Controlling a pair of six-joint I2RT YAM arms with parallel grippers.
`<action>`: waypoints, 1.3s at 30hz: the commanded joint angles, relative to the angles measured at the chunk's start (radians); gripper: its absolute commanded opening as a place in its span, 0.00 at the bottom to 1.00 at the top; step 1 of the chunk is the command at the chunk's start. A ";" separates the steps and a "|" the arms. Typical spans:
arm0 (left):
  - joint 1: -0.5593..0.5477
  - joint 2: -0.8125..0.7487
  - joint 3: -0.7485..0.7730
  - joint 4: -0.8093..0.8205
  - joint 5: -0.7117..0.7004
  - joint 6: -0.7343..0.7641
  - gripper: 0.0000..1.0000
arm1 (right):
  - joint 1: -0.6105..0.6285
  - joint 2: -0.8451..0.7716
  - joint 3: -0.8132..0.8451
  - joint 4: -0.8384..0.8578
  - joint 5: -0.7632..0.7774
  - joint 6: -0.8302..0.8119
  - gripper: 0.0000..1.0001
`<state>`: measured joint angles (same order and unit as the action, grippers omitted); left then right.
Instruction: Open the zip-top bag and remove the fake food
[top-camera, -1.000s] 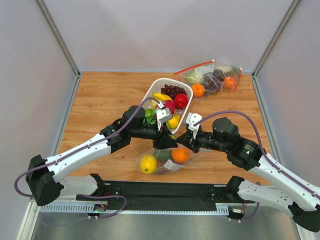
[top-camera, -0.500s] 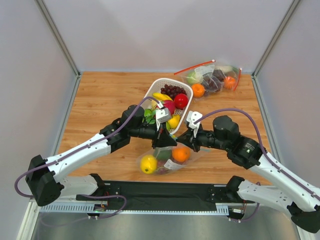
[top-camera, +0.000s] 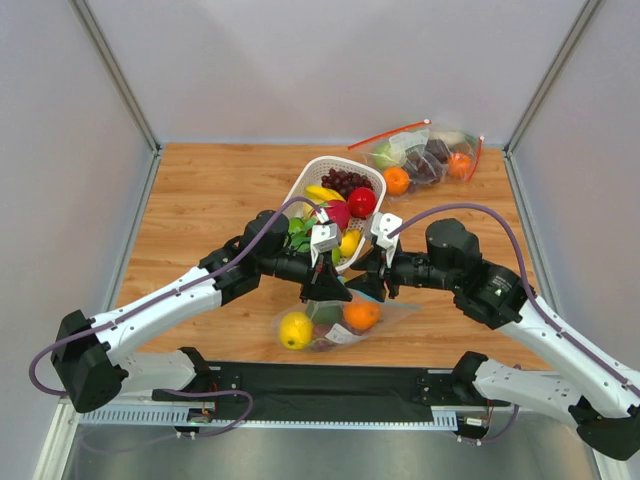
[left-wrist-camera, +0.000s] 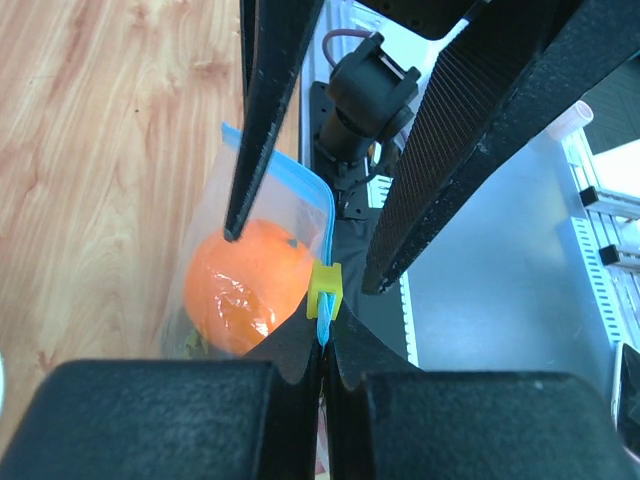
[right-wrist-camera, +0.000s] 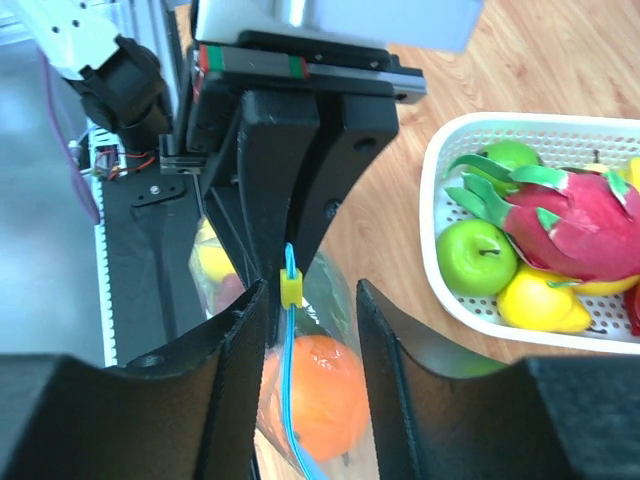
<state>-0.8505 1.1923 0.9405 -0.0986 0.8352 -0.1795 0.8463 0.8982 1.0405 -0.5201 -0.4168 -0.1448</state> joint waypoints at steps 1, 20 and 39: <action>-0.002 -0.017 0.020 -0.003 0.053 0.049 0.00 | -0.004 0.018 0.050 -0.004 -0.066 0.007 0.41; -0.002 -0.019 0.037 -0.041 0.025 0.072 0.00 | -0.004 0.070 0.070 -0.086 -0.200 0.025 0.22; -0.004 -0.051 0.023 -0.040 -0.016 0.072 0.00 | -0.004 0.077 0.064 -0.101 -0.140 0.010 0.00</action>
<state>-0.8562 1.1862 0.9405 -0.1787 0.8402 -0.1307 0.8429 1.0016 1.0897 -0.6079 -0.5739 -0.1246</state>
